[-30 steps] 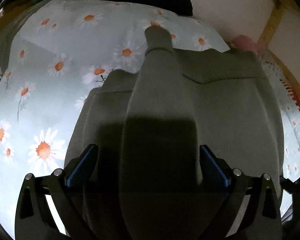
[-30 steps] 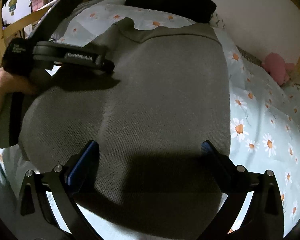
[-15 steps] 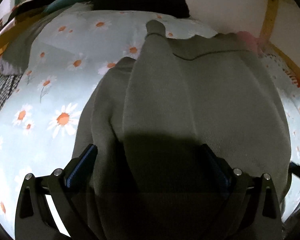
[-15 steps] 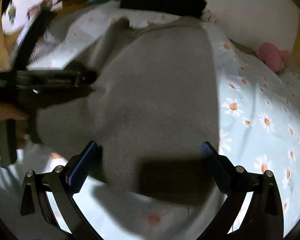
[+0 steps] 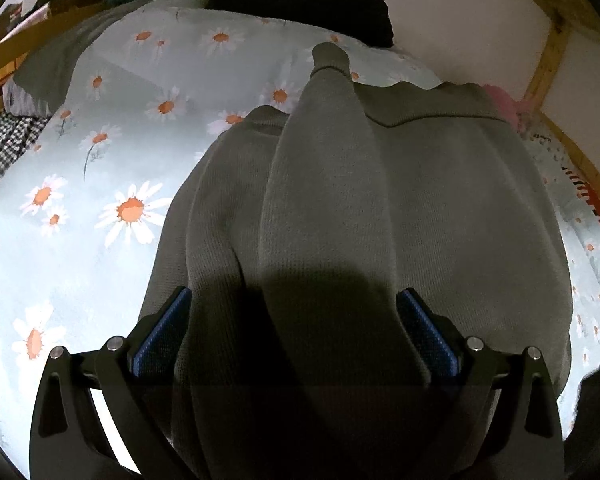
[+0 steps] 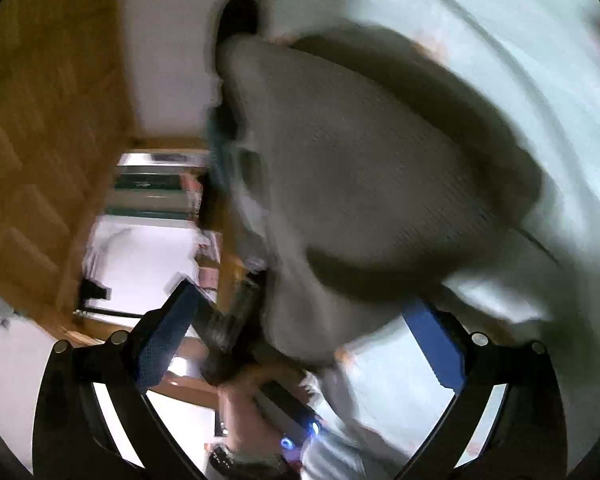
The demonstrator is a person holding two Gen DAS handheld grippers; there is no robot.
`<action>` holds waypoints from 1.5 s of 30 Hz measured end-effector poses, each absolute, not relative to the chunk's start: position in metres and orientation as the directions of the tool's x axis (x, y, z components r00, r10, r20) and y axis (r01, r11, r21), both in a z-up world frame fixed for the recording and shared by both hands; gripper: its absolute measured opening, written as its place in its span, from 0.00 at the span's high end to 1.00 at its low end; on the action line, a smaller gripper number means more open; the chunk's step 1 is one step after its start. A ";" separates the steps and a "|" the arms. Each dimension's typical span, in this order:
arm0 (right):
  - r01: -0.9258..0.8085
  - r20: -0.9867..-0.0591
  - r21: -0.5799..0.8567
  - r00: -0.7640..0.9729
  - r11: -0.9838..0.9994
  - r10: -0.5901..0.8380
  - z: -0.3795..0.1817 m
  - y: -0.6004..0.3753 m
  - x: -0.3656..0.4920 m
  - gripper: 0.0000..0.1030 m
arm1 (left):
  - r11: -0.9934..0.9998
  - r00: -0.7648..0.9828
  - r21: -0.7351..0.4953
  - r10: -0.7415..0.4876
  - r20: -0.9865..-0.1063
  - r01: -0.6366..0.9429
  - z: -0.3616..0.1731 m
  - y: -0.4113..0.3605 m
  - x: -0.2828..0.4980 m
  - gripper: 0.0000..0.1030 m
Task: Fold large clothes
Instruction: 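Grasp the folded hoodie with both grippers and lift it off the sheet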
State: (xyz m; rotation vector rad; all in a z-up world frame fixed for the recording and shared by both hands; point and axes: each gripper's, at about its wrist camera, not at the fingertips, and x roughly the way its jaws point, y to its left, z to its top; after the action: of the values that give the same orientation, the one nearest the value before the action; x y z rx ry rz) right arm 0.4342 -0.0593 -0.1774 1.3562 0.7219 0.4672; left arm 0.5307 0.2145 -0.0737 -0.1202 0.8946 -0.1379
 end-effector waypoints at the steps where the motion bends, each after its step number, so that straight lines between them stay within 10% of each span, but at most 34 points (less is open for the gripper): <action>1: 0.135 -0.220 0.975 0.701 0.178 0.678 -0.176 -0.057 0.444 0.02 | 0.984 0.614 -0.166 -0.171 -0.770 0.066 -0.074 0.215 0.531 0.04; 7: 0.267 -0.304 0.951 0.710 0.156 0.635 -0.178 -0.044 0.483 0.02 | 0.977 0.594 -0.211 -0.194 -0.781 0.042 -0.072 0.220 0.531 0.04; 9: 0.285 -0.335 0.941 0.708 0.182 0.622 -0.177 -0.045 0.483 0.16 | 0.960 0.608 -0.280 -0.233 -0.759 0.018 -0.064 0.229 0.519 0.06; 11: 0.307 -0.353 0.934 0.705 0.183 0.615 -0.183 -0.053 0.477 0.51 | 0.896 0.676 -0.444 -0.335 -0.656 0.013 -0.051 0.244 0.488 0.06; 14: 0.281 -0.300 0.950 0.710 0.135 0.637 -0.192 -0.061 0.473 0.56 | 0.698 0.803 -0.712 -0.381 -0.458 -0.075 -0.054 0.267 0.414 0.06; 19: 0.299 -0.284 0.950 0.706 0.090 0.649 -0.198 -0.070 0.468 0.54 | 0.407 0.826 -0.898 -0.438 -0.354 -0.169 -0.115 0.233 0.349 0.06; 25: 0.244 -0.133 0.969 0.675 -0.049 0.726 -0.202 -0.076 0.470 0.11 | 0.276 0.881 -0.931 -0.342 -0.328 -0.240 -0.131 0.224 0.381 0.06; 33: 0.249 -0.178 0.968 0.633 0.020 0.753 -0.190 -0.063 0.495 0.03 | 0.241 0.823 -0.911 -0.397 -0.406 -0.334 -0.117 0.228 0.438 0.06; 34: 0.248 -0.187 0.968 0.631 0.033 0.753 -0.190 -0.063 0.498 0.13 | 0.256 0.815 -0.916 -0.426 -0.393 -0.308 -0.117 0.231 0.441 0.06; 35: 0.264 -0.234 0.961 0.622 0.081 0.748 -0.189 -0.063 0.503 0.54 | 0.261 0.805 -0.919 -0.450 -0.387 -0.296 -0.119 0.233 0.446 0.06; 45: 0.144 -0.095 0.990 0.673 -0.004 0.733 -0.200 -0.065 0.477 0.76 | 0.152 0.778 -0.949 -0.544 -0.313 -0.275 -0.135 0.240 0.448 0.06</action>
State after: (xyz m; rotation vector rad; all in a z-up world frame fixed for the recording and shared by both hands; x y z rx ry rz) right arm 0.4767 -0.0653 -0.2000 1.5336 0.7533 0.5412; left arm 0.4475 0.2398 -0.1349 -1.4403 0.7121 -0.2184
